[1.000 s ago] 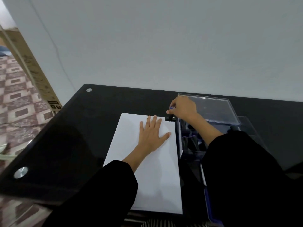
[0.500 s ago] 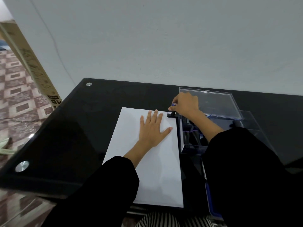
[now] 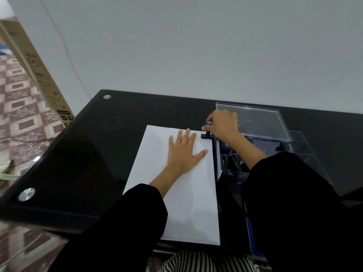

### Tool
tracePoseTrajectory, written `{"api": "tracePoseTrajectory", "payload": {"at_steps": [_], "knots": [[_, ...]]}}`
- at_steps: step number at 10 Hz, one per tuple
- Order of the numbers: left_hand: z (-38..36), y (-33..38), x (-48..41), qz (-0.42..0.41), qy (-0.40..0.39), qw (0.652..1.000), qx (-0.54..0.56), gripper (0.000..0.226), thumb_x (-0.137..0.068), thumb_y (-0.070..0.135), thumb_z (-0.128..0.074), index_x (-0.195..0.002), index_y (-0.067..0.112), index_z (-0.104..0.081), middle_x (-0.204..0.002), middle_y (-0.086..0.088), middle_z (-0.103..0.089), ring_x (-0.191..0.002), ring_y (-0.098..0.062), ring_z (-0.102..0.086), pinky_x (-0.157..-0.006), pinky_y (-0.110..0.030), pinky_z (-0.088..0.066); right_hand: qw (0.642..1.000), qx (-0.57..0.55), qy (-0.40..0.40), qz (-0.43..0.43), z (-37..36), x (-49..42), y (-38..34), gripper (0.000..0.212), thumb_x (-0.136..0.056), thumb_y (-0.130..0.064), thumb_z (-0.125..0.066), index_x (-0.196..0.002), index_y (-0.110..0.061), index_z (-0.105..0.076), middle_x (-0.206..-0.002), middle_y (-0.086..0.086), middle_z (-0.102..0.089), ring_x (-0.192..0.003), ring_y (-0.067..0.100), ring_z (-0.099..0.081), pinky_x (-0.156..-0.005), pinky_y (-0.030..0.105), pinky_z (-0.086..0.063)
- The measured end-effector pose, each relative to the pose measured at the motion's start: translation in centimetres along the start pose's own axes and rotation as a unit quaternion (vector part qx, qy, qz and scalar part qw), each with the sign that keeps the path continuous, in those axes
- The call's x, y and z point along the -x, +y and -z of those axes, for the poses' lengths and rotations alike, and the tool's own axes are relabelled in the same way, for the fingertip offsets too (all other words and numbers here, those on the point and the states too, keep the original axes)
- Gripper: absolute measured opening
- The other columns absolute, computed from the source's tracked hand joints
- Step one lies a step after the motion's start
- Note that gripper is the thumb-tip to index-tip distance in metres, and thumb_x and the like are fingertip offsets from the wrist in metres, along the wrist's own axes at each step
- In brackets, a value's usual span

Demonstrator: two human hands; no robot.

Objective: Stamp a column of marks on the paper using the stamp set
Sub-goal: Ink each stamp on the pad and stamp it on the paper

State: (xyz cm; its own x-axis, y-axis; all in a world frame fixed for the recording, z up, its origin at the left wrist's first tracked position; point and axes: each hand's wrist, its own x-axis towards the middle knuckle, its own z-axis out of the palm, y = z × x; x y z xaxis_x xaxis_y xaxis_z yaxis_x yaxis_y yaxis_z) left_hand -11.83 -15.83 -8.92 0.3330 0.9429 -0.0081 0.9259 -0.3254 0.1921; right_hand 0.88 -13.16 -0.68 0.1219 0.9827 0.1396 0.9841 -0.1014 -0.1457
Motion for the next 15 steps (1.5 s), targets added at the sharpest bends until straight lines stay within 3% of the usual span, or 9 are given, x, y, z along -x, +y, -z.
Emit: {"api": "tracePoseTrajectory", "payload": {"at_steps": [5, 15], "knots": [[-0.3, -0.1, -0.1, 0.000, 0.008, 1.000, 0.002, 0.075, -0.091, 0.065, -0.023, -0.150, 0.022, -0.007, -0.159, -0.002, 0.003, -0.146, -0.023, 0.007, -0.116, -0.048, 0.004, 0.996, 0.088, 0.031, 0.016, -1.1, 0.6, -0.3, 0.036, -0.090, -0.042, -0.054, -0.110, -0.015, -0.066, -0.109, 0.008, -0.064, -0.118, 0.021, -0.046, -0.094, 0.037, -0.034], [-0.5, -0.1, -0.2, 0.000, 0.014, 1.000, 0.003, 0.076, -0.090, 0.066, -0.024, -0.150, 0.022, -0.008, -0.159, -0.001, 0.002, -0.146, -0.023, 0.006, -0.116, -0.049, 0.004, 0.995, 0.083, 0.047, 0.006, -1.3, 1.3, -0.4, 0.031, -0.094, -0.038, -0.050, -0.110, -0.018, -0.067, -0.100, 0.004, -0.065, -0.115, 0.021, -0.044, -0.091, 0.036, -0.032]]}}
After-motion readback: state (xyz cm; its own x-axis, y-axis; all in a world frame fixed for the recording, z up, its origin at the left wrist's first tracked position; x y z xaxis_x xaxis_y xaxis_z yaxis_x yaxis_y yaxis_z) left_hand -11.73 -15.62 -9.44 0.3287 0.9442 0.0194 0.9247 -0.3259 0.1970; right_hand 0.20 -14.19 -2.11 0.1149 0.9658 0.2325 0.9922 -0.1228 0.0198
